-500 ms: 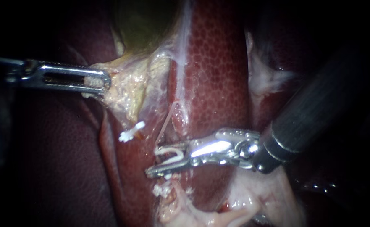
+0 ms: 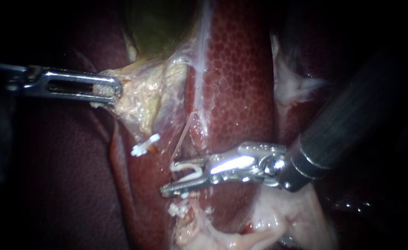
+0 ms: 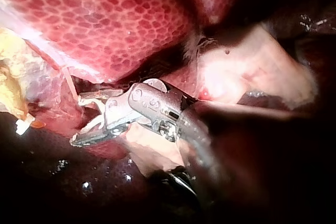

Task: Clipping second clip right tube

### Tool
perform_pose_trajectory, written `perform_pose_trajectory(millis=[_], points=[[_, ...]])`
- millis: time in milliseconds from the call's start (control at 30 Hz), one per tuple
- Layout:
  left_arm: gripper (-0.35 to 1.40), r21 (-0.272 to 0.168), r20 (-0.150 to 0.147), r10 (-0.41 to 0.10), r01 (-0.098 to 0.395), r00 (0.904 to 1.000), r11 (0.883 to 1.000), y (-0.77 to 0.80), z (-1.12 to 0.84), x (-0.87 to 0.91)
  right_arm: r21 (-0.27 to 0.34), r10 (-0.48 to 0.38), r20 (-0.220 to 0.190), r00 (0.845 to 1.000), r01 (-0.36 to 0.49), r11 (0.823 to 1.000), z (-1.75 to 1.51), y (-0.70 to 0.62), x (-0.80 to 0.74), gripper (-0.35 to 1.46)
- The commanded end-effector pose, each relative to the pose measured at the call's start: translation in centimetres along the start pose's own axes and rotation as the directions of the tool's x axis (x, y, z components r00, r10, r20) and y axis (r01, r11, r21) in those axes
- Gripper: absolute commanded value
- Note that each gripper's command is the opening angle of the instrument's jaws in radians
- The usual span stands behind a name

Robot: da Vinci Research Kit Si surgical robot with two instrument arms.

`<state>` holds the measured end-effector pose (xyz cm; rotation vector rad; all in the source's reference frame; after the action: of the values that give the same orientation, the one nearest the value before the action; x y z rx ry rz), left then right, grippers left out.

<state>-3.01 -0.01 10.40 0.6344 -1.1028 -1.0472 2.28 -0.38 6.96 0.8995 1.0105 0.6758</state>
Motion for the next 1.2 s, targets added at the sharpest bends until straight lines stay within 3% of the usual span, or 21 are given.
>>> perform_pose_trajectory(millis=[33, 400, 700, 900, 1200], points=[[-0.35, 0.000, 0.000, 0.000, 0.000, 1.0000, 1.000, 0.00, 0.00, 0.00, 0.001, 0.000, 0.000, 1.000, 0.000, 1.000, -0.01, -0.01, 0.00, 0.52], [-0.35, 0.001, 0.000, 0.000, 0.000, 1.0000, 1.000, 0.01, -0.01, 0.00, 0.017, 0.003, 0.007, 1.000, -0.003, 1.000, -0.33, -0.08, 0.01, 0.52], [-0.35, 0.002, -0.001, 0.001, -0.001, 1.0000, 1.000, 0.01, -0.03, 0.01, 0.019, 0.010, 0.006, 1.000, -0.011, 1.000, -0.91, -0.16, 0.01, 0.52], [-0.35, 0.002, -0.001, 0.001, -0.001, 1.0000, 1.000, 0.01, -0.03, 0.01, 0.009, 0.016, 0.000, 1.000, -0.016, 1.000, -1.11, -0.09, 0.02, 0.52], [-0.35, 0.002, -0.001, 0.001, -0.001, 1.0000, 1.000, 0.01, -0.04, 0.01, 0.002, 0.012, -0.001, 1.000, -0.012, 1.000, -1.06, 0.04, -0.06, 0.52]])
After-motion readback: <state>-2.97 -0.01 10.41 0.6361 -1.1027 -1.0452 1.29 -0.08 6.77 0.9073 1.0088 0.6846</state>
